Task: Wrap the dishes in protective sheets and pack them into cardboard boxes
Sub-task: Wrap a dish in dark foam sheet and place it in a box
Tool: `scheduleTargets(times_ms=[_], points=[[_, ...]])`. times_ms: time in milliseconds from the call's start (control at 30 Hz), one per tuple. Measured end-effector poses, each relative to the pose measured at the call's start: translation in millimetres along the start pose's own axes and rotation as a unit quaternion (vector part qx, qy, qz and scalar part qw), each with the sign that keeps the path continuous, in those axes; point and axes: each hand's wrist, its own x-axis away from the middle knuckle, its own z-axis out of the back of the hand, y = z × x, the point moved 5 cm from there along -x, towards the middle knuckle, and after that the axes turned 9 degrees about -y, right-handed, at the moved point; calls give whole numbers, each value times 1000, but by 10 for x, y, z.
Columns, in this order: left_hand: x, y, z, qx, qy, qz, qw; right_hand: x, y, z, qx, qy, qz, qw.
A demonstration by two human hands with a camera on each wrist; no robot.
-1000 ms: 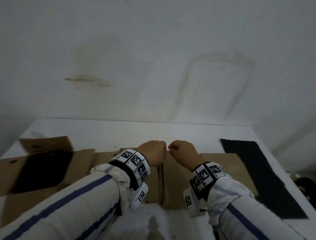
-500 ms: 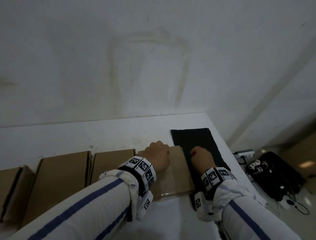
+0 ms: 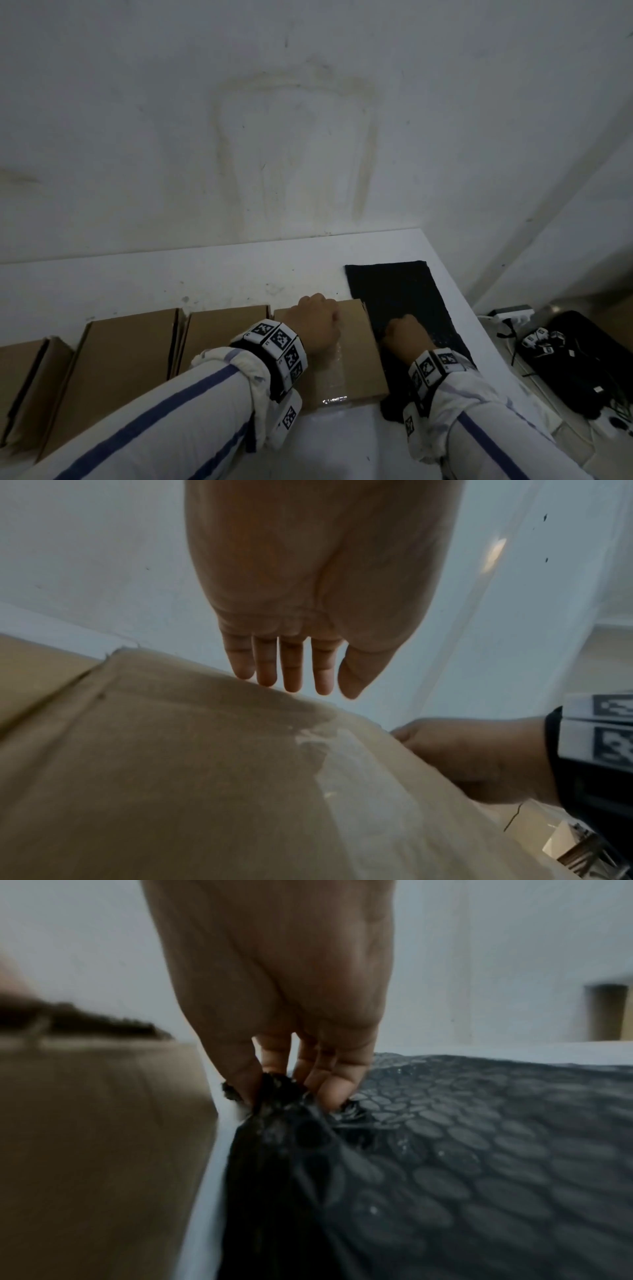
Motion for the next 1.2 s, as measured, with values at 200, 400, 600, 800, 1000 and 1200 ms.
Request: scheduleTargets(times_ms=[200,400,600,800,1000,1200], points=[[126,21,268,224,-5,-13,974,313,-584,767,-129,140,131,973],[484,-366,639,544,85,19,834,694,-1554,531,-93,83,285,950],[1118,-1170,769,635,148,59,756,623,-1858,339,-246,109,223,937],[1904,-2003,838,707,178,49,683,767,-2570,-239,-427,-111,164,882],[2722,-2979,910,600,260,119,747,1075,-3473,-610,-474,-143,216,842],[3492,-3565,1014,463,323,123,816,1498,-4220,-755,-288,-116,297,903]])
